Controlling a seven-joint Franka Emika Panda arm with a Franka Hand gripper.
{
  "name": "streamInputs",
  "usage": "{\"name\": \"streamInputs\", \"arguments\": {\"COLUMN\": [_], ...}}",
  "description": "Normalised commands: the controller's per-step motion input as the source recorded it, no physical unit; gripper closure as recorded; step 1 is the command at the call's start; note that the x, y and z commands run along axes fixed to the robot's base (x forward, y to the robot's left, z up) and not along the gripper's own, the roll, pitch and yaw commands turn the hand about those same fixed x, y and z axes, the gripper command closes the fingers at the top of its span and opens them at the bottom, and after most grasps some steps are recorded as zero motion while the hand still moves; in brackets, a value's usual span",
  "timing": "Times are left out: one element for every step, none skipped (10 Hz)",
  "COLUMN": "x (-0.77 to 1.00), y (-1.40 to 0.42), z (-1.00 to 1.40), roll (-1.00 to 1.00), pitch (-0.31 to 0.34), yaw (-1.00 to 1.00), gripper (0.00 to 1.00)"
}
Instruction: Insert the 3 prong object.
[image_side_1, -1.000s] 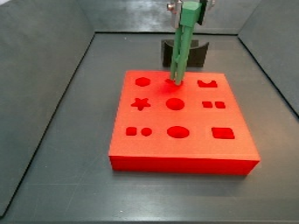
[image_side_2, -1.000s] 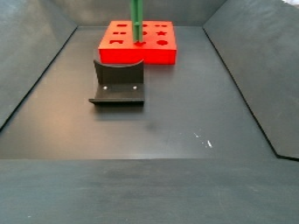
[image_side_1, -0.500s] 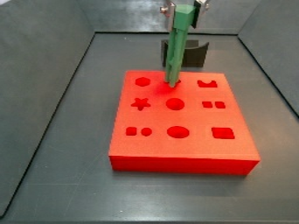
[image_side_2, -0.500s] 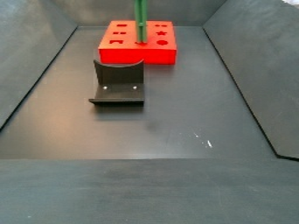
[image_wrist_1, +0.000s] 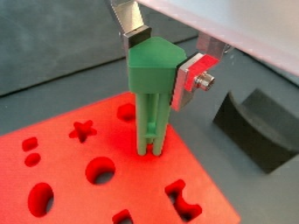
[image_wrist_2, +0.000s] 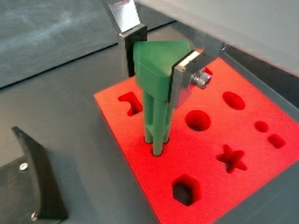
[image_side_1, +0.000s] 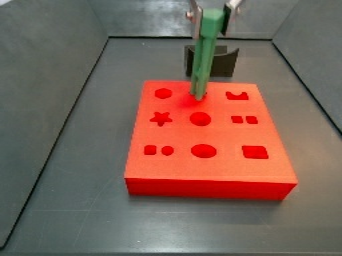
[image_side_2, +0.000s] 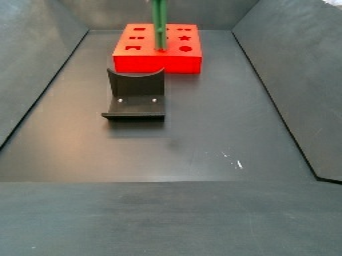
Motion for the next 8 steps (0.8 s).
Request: {"name": "streamInputs", "arguments": {"x": [0.04,0.02,0.03,0.0,0.05,0.05,0.0,0.0], "y": [0.03,0.01,0.0,0.0,0.0,0.0,0.0,0.0], "z": [-0.3,-0.4,-0.58,-0.67,-0.66,-0.53,0.0,0.0], "roll": [0.0,0.0,0.0,0.0,0.0,0.0,0.0,0.0], "pitch": [0.004,0.0,0.026,0.06,0.03,0.0,0.0,0.0], "yaw": [-0.11,-0.12,-0.13,-0.12,-0.11,-0.1,0.0,0.0], "gripper": [1.0,1.0,1.0,1.0,1.0,1.0,1.0,1.0]}}
